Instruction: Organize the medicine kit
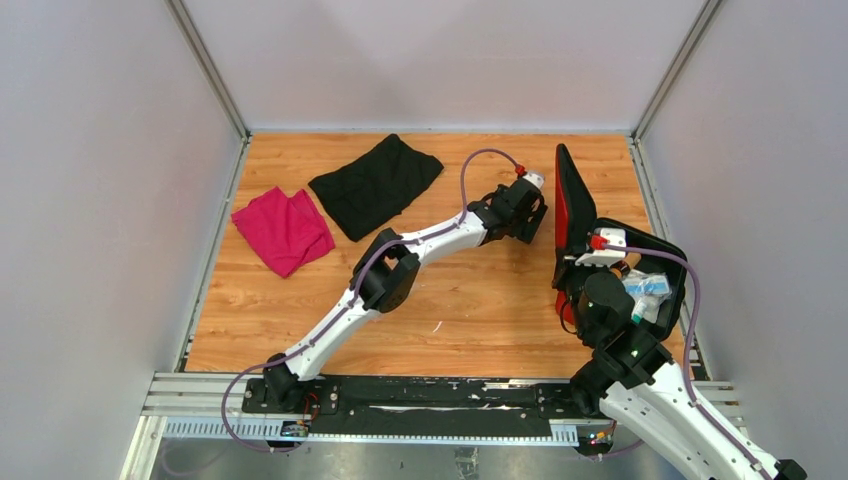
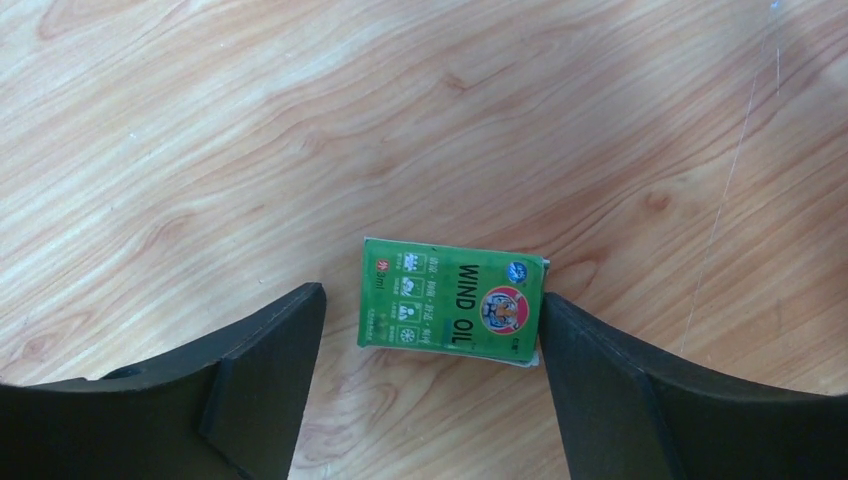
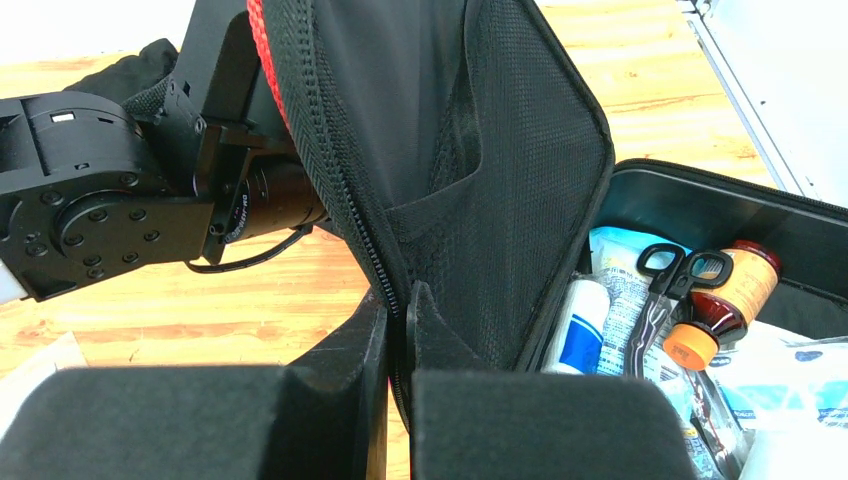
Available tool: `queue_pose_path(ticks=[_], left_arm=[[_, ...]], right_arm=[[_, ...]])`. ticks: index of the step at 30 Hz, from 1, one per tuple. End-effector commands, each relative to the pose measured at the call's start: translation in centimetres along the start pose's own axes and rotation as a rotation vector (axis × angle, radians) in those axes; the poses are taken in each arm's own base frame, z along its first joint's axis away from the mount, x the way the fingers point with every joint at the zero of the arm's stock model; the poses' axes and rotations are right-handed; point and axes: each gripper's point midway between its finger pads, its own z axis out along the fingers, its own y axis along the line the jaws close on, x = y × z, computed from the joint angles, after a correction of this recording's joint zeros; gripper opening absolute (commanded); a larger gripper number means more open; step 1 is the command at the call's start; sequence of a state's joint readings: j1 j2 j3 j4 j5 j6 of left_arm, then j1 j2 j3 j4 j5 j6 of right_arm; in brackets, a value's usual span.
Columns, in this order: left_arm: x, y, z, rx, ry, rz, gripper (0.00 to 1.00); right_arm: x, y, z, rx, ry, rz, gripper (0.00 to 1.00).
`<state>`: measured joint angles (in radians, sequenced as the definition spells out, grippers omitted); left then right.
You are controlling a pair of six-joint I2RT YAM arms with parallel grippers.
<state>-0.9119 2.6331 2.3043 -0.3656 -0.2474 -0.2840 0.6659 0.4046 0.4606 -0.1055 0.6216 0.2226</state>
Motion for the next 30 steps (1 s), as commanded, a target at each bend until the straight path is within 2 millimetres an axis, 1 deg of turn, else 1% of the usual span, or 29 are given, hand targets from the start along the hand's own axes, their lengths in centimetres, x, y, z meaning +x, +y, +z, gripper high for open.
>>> queue_pose_path(ticks=[1, 6, 13, 17, 19, 22, 25, 30], left_arm=[[3.8, -0.3, 0.5, -0.033, 0.096, 0.058, 0.81], [3.9, -0.5, 0.4, -0.033, 0.099, 0.062, 0.72], [2.8, -1.8, 0.1, 0.040, 0.049, 0.043, 0.69], [1.8, -2.1, -1.0, 0.070, 0.030, 0.047, 0.69], [1.2, -1.9, -1.9, 0.068, 0.011, 0.036, 0.69], [0.6, -0.7, -3.3, 0.051, -0.019, 0.007, 0.67], [0.6, 0.5, -4.4, 0.033, -0.019, -0.019, 0.66], [0.8, 2.4, -6.1, 0.018, -0.046, -0.060, 0.65]], right_arm=[[0.6, -0.7, 0.0, 0.040, 0.005, 0.048, 0.00], [0.7, -0.7, 0.0, 0.040, 0.006, 0.049, 0.00], [0.9, -0.8, -0.1, 0.036, 0.015, 0.036, 0.00], [1.1, -1.0, -0.1, 0.044, 0.017, 0.033, 0.00], [1.1, -1.0, -0.1, 0.046, 0.018, 0.029, 0.00], [1.0, -0.8, -0.1, 0.039, 0.021, 0.030, 0.00], [1.1, -0.7, -0.1, 0.035, 0.024, 0.029, 0.00], [1.7, -0.6, 0.0, 0.033, 0.043, 0.026, 0.00]])
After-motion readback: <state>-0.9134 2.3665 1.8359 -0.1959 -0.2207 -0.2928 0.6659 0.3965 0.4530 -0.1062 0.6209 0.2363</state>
